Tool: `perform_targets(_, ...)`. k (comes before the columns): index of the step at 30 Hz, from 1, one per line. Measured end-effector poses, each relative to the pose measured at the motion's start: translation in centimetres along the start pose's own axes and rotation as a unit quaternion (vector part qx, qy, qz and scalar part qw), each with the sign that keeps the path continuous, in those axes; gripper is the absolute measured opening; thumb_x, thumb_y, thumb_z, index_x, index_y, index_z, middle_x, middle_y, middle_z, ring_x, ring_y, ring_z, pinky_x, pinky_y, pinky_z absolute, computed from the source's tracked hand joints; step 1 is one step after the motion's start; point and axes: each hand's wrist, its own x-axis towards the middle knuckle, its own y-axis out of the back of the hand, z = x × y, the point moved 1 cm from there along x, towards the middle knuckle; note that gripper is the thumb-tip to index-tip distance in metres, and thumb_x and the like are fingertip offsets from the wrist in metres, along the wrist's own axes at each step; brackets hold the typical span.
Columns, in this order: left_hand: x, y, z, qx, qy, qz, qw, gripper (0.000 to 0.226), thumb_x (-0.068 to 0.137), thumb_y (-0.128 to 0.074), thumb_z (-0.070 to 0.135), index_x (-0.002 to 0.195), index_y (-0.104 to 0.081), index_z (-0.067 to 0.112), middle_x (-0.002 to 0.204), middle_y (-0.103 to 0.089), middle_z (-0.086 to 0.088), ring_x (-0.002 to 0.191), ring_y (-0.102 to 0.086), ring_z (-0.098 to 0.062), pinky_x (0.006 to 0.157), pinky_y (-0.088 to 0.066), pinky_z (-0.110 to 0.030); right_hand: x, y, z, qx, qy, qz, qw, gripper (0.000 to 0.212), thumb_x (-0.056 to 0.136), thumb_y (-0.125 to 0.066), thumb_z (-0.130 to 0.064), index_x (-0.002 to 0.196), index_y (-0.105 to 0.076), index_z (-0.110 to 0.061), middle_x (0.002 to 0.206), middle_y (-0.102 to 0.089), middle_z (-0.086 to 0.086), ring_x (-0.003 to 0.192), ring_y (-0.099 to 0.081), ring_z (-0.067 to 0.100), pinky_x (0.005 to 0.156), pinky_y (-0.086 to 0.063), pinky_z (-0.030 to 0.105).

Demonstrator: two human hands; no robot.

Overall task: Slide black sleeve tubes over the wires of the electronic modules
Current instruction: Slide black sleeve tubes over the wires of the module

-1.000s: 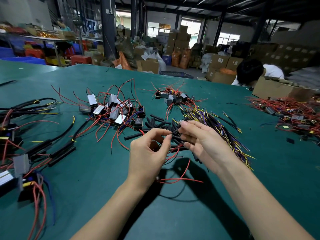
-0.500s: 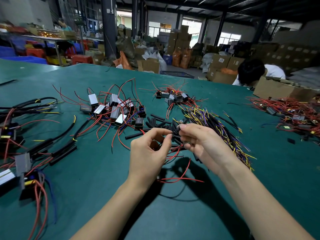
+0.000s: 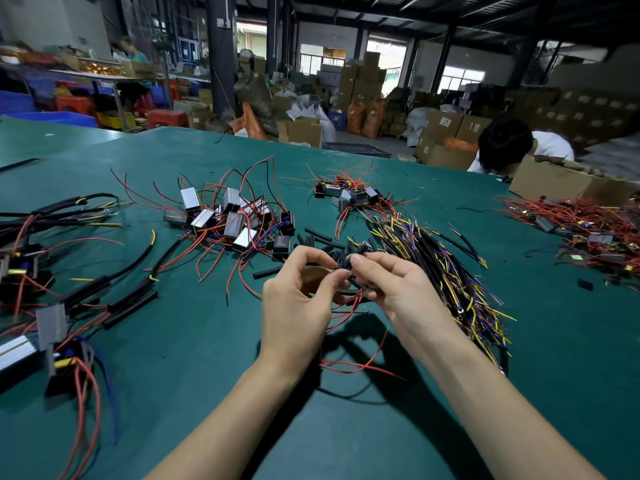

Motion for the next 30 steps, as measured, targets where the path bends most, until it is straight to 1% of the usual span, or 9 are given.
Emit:
perform_targets(4,0.1,0.2,0.2,0.004,0.007,-0.005,1.000,0.024,0.080,-0.073,0.007,0.079,-0.053,0.020,0.068,-0.072,0.000,0.062,-0.069,-0.010,0.062,-0.050,-0.018,-0.1,-0.1,0.3,-0.028,0.018,-0.026,0.999,0.006,0.085,-0.067,-0.018,0.080,-0.069,-0.014,0.078,-0.068,0.002,0.079,-0.058,0.012,0.072,-0.041,0.020)
perform_targets(8,0.2,0.4,0.2,0.092,-0.008,-0.018,0.996,0.014,0.078,-0.076,0.019,0.083,-0.063,0.020,0.071,-0.070,0.008,0.067,-0.063,0.001,0.061,-0.040,-0.008,0.2,0.4,0.2,-0.032,0.043,0.031,0.998,0.008,0.086,-0.066,-0.017,0.078,-0.067,-0.015,0.066,-0.062,-0.006,0.064,-0.055,0.002,0.059,-0.041,0.007)
perform_targets(12,0.4,1.0,-0.1,0.146,-0.017,-0.048,0.988,0.009,0.081,-0.073,0.014,0.074,-0.071,0.019,0.070,-0.070,0.013,0.071,-0.062,0.003,0.069,-0.039,-0.004,0.4,0.8,0.4,0.016,0.036,0.068,0.997,0.007,0.085,-0.068,-0.016,0.078,-0.066,-0.016,0.067,-0.064,-0.007,0.066,-0.058,0.003,0.065,-0.045,0.012)
perform_targets(18,0.4,0.8,-0.4,0.131,-0.001,-0.035,0.991,0.018,0.080,-0.074,0.012,0.070,-0.071,0.026,0.066,-0.069,0.017,0.066,-0.062,0.005,0.066,-0.041,-0.007,0.0,0.3,0.6,-0.070,0.066,0.006,0.995,0.012,0.084,-0.070,-0.014,0.073,-0.067,-0.015,0.070,-0.067,-0.010,0.069,-0.058,0.000,0.067,-0.044,0.007)
perform_targets(22,0.5,0.9,-0.6,0.119,0.026,-0.025,0.992,0.012,0.076,-0.078,0.019,0.072,-0.069,0.026,0.068,-0.069,0.016,0.062,-0.059,0.003,0.061,-0.043,-0.012,-0.2,0.2,0.5,-0.118,0.091,-0.024,0.989,0.022,0.086,-0.068,-0.010,0.065,-0.063,-0.017,0.057,-0.056,-0.015,0.059,-0.049,-0.001,0.060,-0.040,0.009)
perform_targets(25,0.6,1.3,-0.7,0.156,0.021,-0.055,0.986,0.013,0.073,-0.079,0.029,0.078,-0.067,0.028,0.075,-0.067,0.019,0.080,-0.058,0.006,0.071,-0.038,-0.005,-0.1,0.4,0.4,-0.115,0.103,-0.002,0.988,0.026,0.085,-0.068,-0.011,0.062,-0.061,-0.017,0.057,-0.052,-0.014,0.059,-0.044,0.003,0.058,-0.037,0.011)
perform_targets(27,0.7,1.7,-0.9,0.205,0.005,-0.089,0.975,0.012,0.073,-0.079,0.029,0.078,-0.068,0.029,0.079,-0.063,0.021,0.089,-0.057,0.002,0.086,-0.040,-0.019,0.0,0.5,0.5,-0.110,0.101,0.009,0.989,0.027,0.086,-0.068,-0.011,0.061,-0.060,-0.018,0.056,-0.050,-0.015,0.058,-0.042,0.002,0.057,-0.036,0.011)
perform_targets(29,0.7,1.9,-1.1,0.224,-0.012,-0.102,0.969,0.008,0.075,-0.078,0.022,0.074,-0.070,0.023,0.077,-0.065,0.014,0.086,-0.059,-0.008,0.087,-0.044,-0.035,-0.1,0.4,0.7,-0.112,0.099,0.010,0.989,0.023,0.085,-0.069,-0.011,0.064,-0.060,-0.017,0.057,-0.051,-0.016,0.059,-0.043,0.001,0.060,-0.037,0.011)
perform_targets(30,0.8,1.8,-1.2,0.224,-0.018,-0.100,0.969,0.008,0.076,-0.078,0.018,0.073,-0.071,0.019,0.075,-0.065,0.011,0.082,-0.060,-0.010,0.083,-0.046,-0.036,0.0,0.3,0.8,-0.119,0.099,0.007,0.988,0.019,0.084,-0.070,-0.012,0.067,-0.062,-0.017,0.059,-0.053,-0.016,0.060,-0.045,0.001,0.062,-0.038,0.011)
